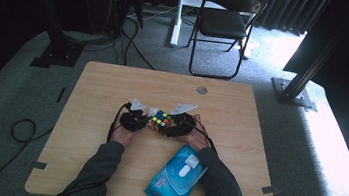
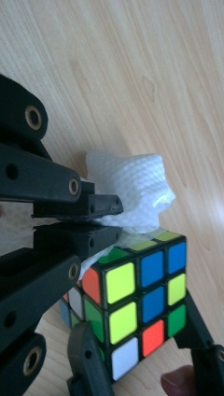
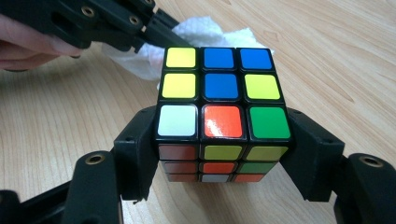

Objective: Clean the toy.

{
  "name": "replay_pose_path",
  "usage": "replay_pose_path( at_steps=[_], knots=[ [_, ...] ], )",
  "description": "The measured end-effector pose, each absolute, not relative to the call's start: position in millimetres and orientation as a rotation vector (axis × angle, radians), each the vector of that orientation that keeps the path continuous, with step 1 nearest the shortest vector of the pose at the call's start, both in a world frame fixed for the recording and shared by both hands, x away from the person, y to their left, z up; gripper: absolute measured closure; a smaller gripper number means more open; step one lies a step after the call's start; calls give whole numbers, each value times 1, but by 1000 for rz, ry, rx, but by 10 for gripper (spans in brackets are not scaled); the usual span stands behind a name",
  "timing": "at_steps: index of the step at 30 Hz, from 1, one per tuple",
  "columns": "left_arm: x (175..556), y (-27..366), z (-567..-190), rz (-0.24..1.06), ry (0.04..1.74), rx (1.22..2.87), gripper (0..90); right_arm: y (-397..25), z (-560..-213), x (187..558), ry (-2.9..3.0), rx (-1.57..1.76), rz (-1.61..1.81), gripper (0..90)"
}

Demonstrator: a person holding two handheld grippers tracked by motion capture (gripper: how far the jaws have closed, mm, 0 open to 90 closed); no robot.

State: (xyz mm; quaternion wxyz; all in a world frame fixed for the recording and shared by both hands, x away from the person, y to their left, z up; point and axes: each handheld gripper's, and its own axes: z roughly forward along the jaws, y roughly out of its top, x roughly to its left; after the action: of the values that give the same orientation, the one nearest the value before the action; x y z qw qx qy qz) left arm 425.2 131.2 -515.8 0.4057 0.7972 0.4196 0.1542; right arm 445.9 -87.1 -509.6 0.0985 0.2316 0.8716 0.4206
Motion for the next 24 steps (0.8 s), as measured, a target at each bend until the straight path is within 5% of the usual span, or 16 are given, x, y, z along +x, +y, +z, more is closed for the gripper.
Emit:
replay_pose_path(
  at_steps=[24],
  knots=[
    [427,133,-511,381,1019,2039,859,-89,-508,446,2562,685,1267,344]
  ],
)
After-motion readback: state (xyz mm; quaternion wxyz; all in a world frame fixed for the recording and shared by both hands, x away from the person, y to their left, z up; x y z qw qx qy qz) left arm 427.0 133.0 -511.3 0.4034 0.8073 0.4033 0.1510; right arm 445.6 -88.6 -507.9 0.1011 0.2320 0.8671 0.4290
